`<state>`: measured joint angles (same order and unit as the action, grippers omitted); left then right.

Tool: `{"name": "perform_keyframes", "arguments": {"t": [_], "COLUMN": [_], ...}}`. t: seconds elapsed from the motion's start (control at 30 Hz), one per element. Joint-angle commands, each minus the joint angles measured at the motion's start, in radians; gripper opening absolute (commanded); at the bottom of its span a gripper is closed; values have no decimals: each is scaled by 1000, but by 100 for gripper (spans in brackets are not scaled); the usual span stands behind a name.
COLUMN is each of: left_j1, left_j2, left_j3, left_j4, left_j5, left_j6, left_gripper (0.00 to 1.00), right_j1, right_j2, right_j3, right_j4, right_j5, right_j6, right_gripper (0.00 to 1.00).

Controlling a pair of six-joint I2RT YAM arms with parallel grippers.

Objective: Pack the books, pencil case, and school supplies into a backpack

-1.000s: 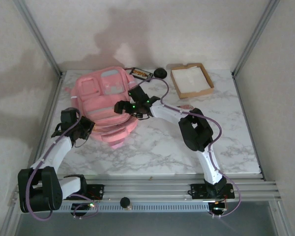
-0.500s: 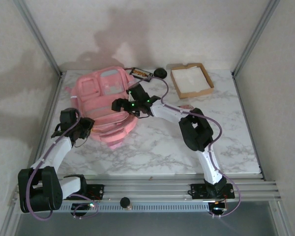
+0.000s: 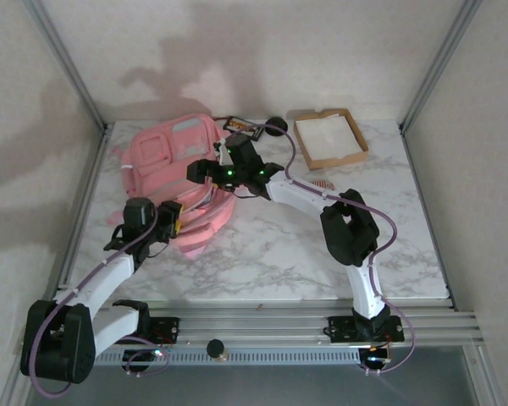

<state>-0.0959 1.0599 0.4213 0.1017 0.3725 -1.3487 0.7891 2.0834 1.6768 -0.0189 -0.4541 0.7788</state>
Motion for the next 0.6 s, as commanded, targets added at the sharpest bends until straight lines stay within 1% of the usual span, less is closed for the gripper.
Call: {"name": "perform_keyframes", "arguments": {"t": [0.0,0.1,0.13,0.27,0.33,0.37,0.5,0.57], "left_j1": [-10,-22,-25,-39,-44,-44,-49,-48], "left_j2": [5,44,60,113,140,149,183,194], "left_j3": [-48,-18,-5,-1,21,26,33,33], "left_j4": [145,165,158,251,245,254,262,270], "left_j5": [-50,-74,-79,-106,-99,-98,-101,-101], "left_j6": [-180,-186,-190,-241,-243,-244,-250,-253], "left_gripper": [48,46,45,40,37,32,22,13], "right_j1": [28,30,31,37,37,36,39,38], "right_j2": [-41,-39,-36,-28,-23,-21,-16,-19], "right_j3": [-16,-35,-38,-45,-46,-45,-44,-52], "right_j4": [103,116,126,137,145,149,143,132], "right_j5": [-66,-57,-60,-46,-47,-46,-35,-23], "right_j6": [9,14,18,17,22,20,7,-16], "right_gripper": [99,99,99,99,99,99,99,99]}}
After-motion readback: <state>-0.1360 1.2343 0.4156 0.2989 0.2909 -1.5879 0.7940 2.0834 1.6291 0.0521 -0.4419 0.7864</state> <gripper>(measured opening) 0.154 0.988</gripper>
